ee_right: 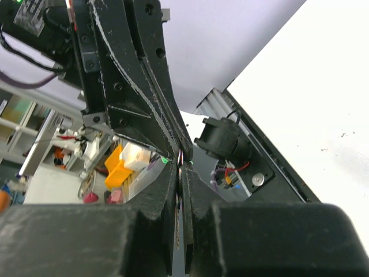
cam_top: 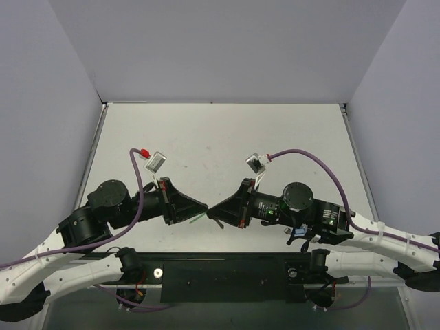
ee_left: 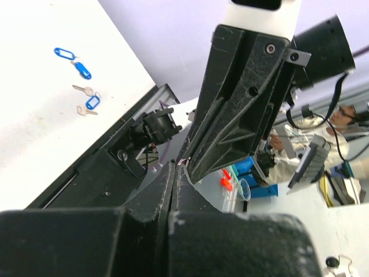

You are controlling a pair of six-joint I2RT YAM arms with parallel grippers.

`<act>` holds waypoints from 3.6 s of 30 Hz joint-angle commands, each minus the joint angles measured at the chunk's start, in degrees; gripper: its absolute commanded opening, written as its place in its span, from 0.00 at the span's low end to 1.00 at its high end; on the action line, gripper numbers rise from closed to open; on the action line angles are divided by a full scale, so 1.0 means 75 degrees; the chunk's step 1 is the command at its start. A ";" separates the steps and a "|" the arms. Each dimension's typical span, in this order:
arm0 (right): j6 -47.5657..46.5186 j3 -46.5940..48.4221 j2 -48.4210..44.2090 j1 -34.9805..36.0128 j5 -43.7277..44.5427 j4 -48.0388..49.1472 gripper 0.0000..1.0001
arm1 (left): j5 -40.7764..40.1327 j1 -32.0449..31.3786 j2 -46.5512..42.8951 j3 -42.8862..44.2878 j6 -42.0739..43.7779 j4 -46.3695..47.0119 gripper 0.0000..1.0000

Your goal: Remove the keys from the keyring

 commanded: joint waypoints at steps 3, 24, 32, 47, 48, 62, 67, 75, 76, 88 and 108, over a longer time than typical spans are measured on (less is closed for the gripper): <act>0.0313 -0.0485 0.0156 0.0076 0.0845 0.1824 0.00 | -0.0741 -0.0030 0.0076 -0.0167 -0.0741 0.0708 0.00; 0.0629 -0.0919 -0.0113 0.0427 0.1384 0.1661 0.00 | -0.2499 -0.0030 -0.0159 0.0194 -0.1094 -0.1283 0.37; 0.0688 -0.1083 -0.0570 0.0732 0.1572 0.0631 0.00 | -0.2792 -0.0018 0.0333 0.1741 -0.0216 -0.2573 0.80; 0.2188 -0.1317 -0.1168 0.1435 0.4536 -0.2076 0.00 | -0.3214 -0.0018 0.0053 0.2083 0.0078 -0.3875 0.80; 0.2118 -0.1318 -0.1203 0.1435 0.4548 -0.2101 0.00 | -0.3272 -0.0006 0.0053 0.2059 0.0125 -0.3933 0.80; 0.0724 -0.1903 -0.1274 -0.0697 -0.0088 -0.0089 0.00 | -0.1950 0.0005 0.0873 0.2247 0.1988 -0.4004 0.80; 0.0208 -0.1752 -0.1122 -0.0768 -0.1180 0.0324 0.00 | -0.0805 0.0064 0.0616 0.2106 0.2234 -0.3373 0.79; -0.0085 -0.1564 -0.0758 -0.0768 -0.2294 0.1015 0.00 | 0.1086 0.0076 0.0732 0.2468 0.2516 -0.2937 0.74; -0.0097 -0.1575 -0.0758 -0.0768 -0.2307 0.1051 0.00 | 0.1121 0.0076 0.0802 0.2492 0.2493 -0.2926 0.73; -0.0074 -0.1599 -0.0758 -0.0569 -0.2377 0.1614 0.00 | 0.1742 0.0240 0.1060 0.2599 0.2270 -0.2504 0.68; -0.0414 -0.0931 -0.0910 0.0017 -0.2319 0.1380 0.00 | 0.2937 0.0334 0.1201 0.1661 0.1918 -0.1555 0.50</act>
